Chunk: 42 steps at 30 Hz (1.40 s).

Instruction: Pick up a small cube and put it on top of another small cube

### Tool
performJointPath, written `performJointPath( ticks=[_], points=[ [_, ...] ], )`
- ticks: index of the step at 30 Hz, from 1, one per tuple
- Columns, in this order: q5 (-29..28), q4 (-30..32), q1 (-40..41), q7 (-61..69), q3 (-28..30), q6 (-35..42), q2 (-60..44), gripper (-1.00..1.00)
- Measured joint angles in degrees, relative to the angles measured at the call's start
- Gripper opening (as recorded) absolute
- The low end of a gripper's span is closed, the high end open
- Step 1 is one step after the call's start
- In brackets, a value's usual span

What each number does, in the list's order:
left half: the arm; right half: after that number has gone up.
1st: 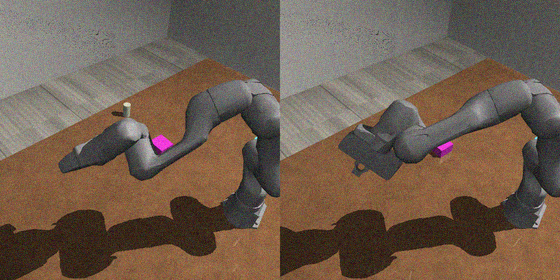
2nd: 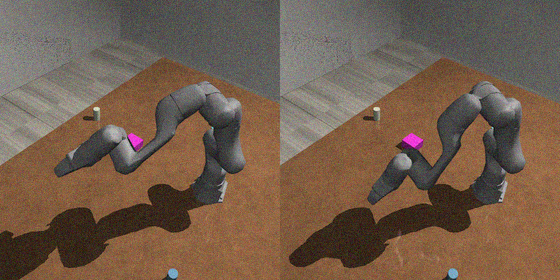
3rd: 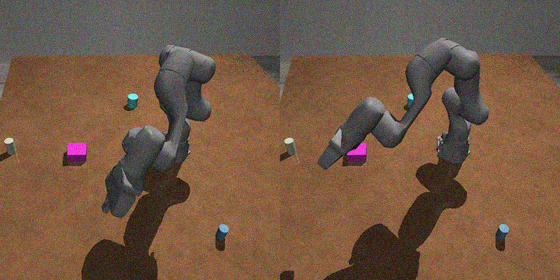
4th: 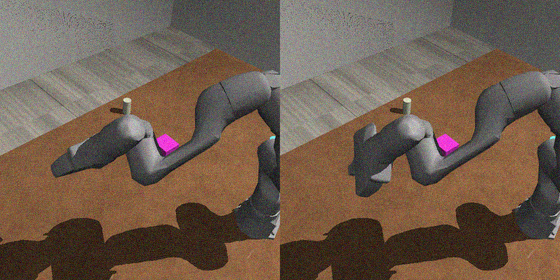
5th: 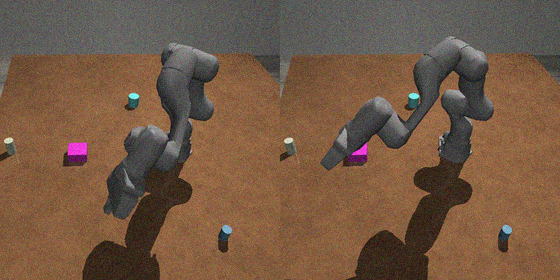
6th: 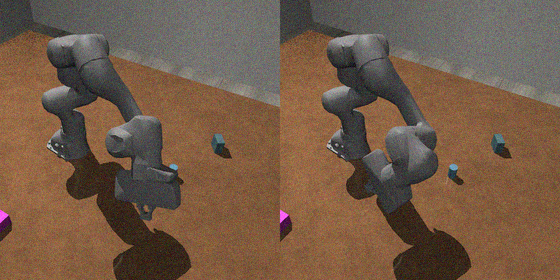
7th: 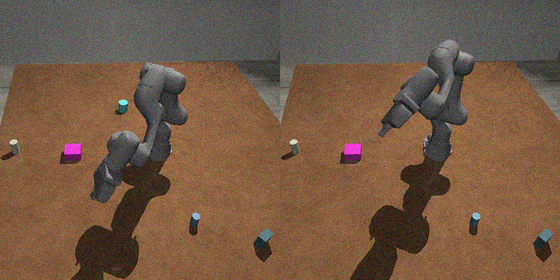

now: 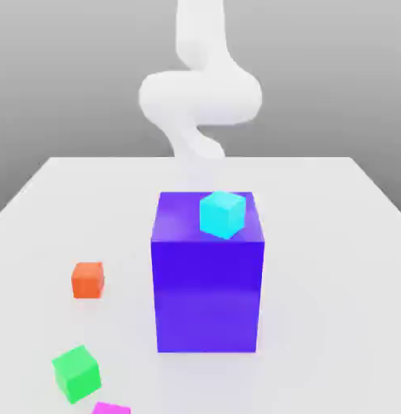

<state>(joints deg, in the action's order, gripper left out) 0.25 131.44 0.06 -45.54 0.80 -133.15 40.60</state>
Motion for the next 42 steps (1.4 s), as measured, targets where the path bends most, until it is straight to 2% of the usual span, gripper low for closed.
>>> performJointPath(
  ticks=[18, 29, 34, 35, 42],
  points=[
    [3.57, -2.39, 1.81, 3.20, 5.14, -10.09, -37.74, 0.00],
    [5.30, -3.83, 4.71, 4.84, 6.18, -16.20, -60.56, 0.00],
    [6.82, -5.69, 6.19, 6.00, 4.93, -22.72, -70.94, 0.00],
    [7.05, -5.96, 6.39, 6.17, 4.69, -23.67, -72.20, -1.00],
    [7.03, -5.94, 6.39, 6.15, 4.70, -23.57, -72.11, -1.00]
  ],
)
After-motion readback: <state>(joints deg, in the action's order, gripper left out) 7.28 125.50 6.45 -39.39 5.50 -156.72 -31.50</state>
